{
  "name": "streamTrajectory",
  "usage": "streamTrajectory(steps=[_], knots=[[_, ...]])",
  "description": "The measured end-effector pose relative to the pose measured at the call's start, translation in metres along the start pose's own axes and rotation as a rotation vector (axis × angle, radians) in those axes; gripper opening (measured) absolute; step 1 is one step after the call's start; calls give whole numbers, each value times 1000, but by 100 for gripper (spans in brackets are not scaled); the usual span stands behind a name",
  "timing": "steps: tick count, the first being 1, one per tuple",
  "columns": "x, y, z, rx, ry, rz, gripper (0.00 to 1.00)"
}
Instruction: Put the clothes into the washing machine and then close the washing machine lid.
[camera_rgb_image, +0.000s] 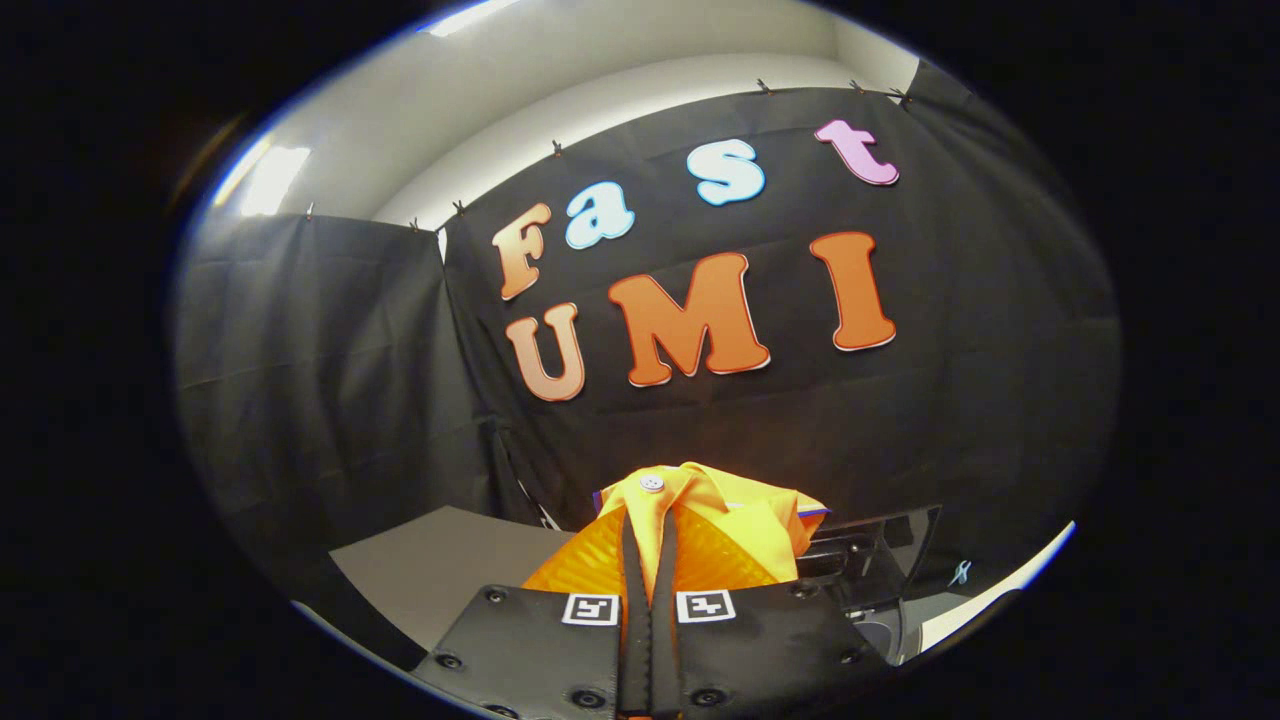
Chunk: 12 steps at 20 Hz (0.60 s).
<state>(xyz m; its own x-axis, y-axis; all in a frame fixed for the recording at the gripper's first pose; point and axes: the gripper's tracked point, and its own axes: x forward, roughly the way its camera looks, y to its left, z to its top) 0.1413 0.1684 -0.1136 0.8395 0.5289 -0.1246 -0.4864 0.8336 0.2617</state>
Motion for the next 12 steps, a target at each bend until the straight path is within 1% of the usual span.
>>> streamTrajectory(steps=[4, 8, 12], knots=[[13, -40, -42, 5, 87, -19, 8], [34, -69, -90, 18, 186, -31, 8], [51, -90, -145, 70, 293, -41, 8]])
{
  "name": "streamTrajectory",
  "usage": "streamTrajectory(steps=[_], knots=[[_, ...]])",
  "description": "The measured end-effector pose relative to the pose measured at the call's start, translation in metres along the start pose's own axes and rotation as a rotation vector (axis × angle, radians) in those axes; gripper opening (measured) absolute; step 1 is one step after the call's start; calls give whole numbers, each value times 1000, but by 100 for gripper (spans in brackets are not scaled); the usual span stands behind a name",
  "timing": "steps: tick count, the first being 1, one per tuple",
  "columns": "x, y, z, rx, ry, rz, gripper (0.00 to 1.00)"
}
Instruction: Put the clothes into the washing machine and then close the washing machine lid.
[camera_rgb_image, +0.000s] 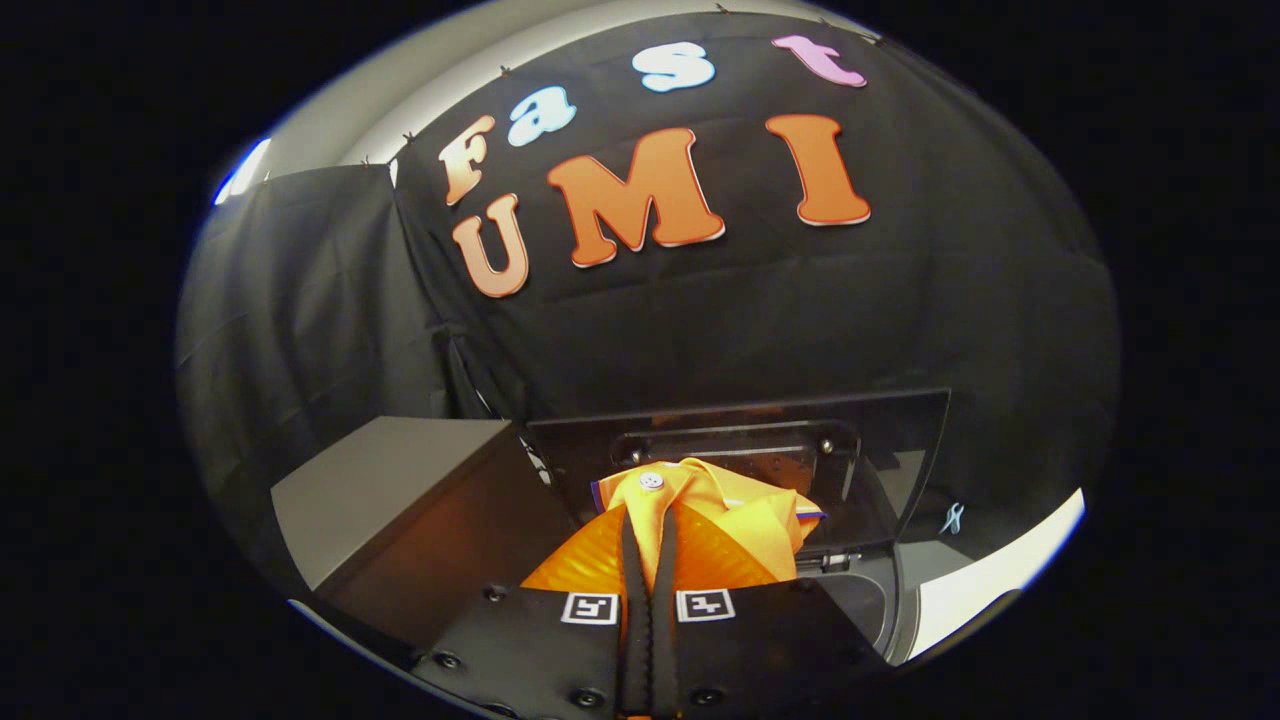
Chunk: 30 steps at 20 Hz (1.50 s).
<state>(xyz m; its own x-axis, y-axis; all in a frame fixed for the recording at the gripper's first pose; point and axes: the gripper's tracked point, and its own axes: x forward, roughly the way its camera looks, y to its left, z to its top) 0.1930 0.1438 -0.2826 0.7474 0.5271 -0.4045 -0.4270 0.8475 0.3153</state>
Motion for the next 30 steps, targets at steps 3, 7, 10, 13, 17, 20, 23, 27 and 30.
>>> streamTrajectory(steps=[3, 7, 10, 13, 17, 20, 23, 27, 30], knots=[[25, -10, -35, 27, 69, -10, 8], [55, -23, -79, 26, 167, -17, 8], [69, -31, -101, 4, 217, -26, 8], [86, -37, -121, 5, 267, -40, 8], [93, -36, -158, 22, 346, -44, 8], [97, -37, -192, -2, 417, -43, 8], [108, -32, -223, -11, 502, -40, 8], [109, -40, -256, -19, 627, -73, 8], [114, -48, -268, 5, 685, -119, 8]])
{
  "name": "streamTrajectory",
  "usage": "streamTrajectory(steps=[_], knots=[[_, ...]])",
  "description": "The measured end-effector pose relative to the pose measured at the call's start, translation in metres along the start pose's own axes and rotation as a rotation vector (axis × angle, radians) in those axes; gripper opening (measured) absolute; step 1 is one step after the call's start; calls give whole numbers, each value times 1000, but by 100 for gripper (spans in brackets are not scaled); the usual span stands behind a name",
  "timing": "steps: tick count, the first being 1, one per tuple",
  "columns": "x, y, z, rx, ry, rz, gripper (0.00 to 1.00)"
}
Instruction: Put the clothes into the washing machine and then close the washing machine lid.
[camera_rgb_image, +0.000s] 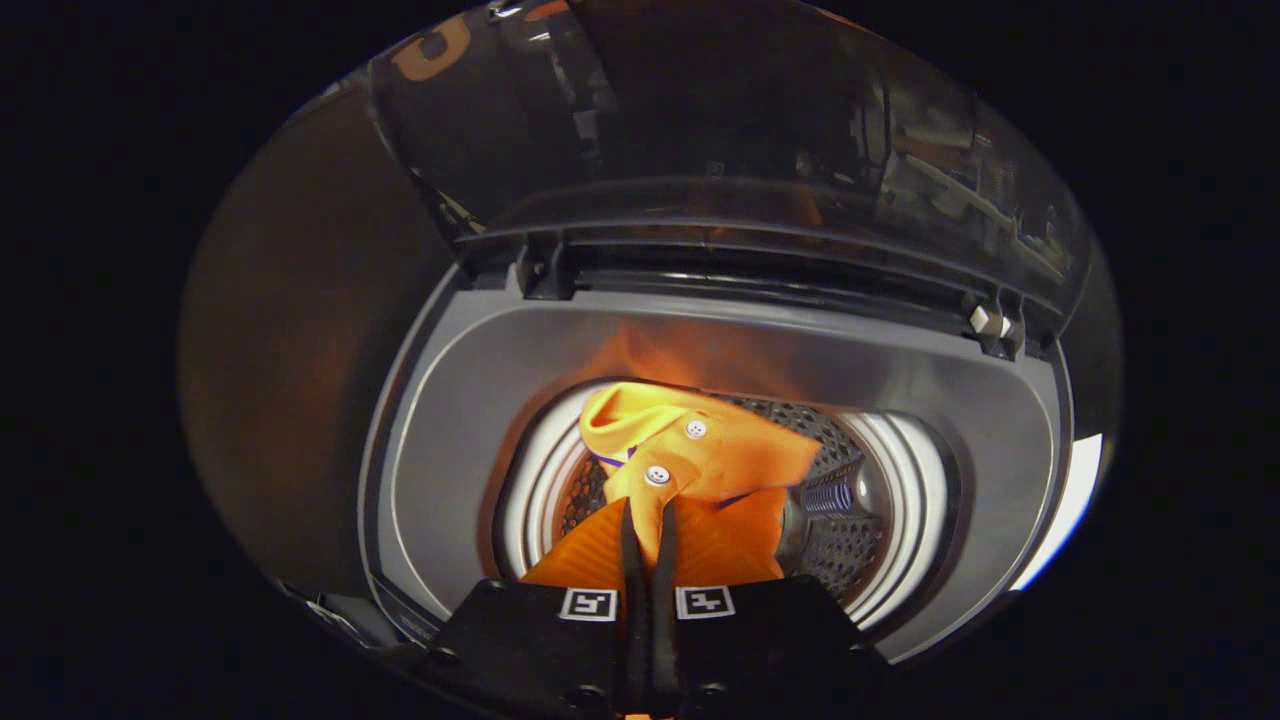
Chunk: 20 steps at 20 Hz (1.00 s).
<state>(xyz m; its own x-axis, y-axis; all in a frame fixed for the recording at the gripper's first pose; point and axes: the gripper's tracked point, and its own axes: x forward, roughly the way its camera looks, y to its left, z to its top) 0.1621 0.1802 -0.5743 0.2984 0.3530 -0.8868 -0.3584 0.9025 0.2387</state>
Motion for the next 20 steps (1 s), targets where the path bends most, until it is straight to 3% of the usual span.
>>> streamTrajectory(steps=[12, 19, 20], knots=[[25, -20, 5, 142, 30, -62, 8], [27, -23, -6, 117, 60, -92, 100], [28, -23, -9, 114, 64, -96, 100]])
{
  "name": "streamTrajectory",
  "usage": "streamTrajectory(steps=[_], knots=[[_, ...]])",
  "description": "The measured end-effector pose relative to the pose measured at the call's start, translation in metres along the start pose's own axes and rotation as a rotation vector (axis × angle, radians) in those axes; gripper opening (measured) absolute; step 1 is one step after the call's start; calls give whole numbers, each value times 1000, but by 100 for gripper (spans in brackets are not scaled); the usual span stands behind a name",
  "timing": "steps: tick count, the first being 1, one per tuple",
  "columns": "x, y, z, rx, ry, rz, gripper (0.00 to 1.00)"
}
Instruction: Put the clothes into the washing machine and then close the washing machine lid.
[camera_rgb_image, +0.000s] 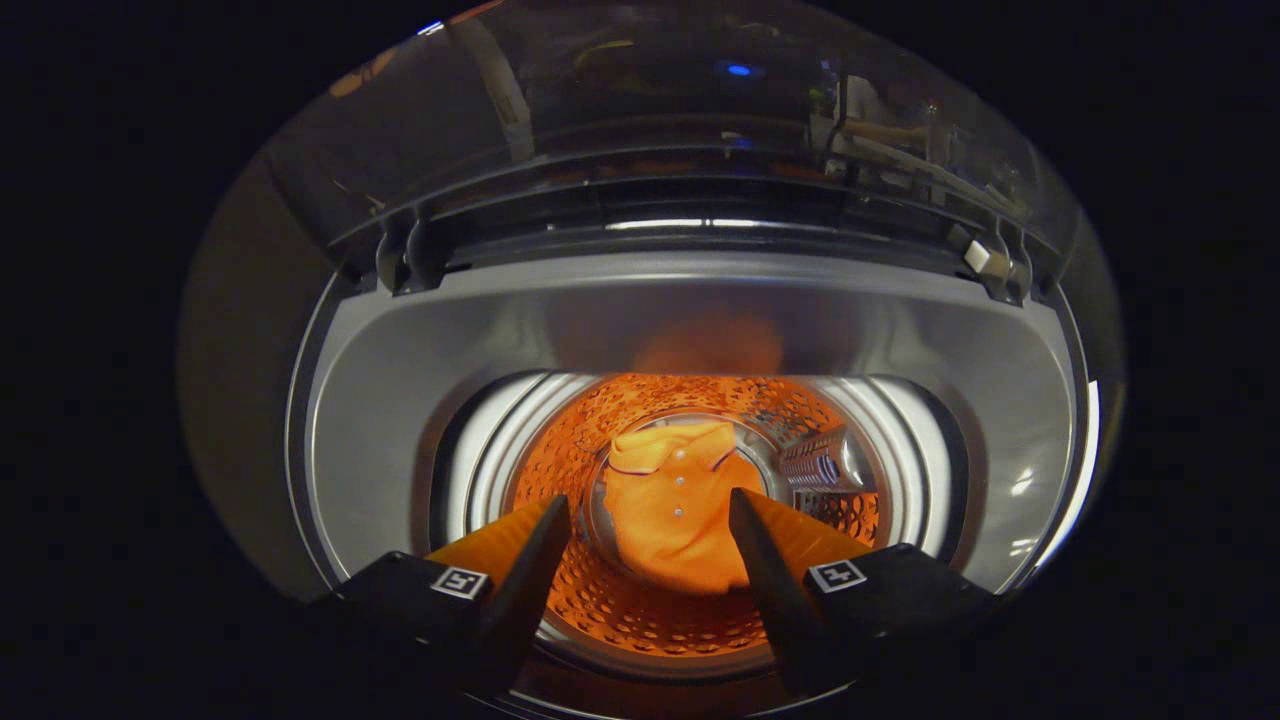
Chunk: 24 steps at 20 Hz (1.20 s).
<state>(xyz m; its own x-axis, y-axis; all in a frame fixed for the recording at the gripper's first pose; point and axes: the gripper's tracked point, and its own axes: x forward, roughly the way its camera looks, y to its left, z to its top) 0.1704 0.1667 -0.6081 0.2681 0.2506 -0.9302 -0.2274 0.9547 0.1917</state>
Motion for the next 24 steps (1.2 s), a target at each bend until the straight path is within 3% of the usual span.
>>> streamTrajectory(steps=[7, 11, 18, 24], knots=[[-5, 9, -5, -8, -16, 32, 99], [-29, 22, -1, -4, -161, 62, 99], [-105, 22, 18, -29, -379, 51, 99], [-214, 20, 96, -31, -657, 56, 99]])
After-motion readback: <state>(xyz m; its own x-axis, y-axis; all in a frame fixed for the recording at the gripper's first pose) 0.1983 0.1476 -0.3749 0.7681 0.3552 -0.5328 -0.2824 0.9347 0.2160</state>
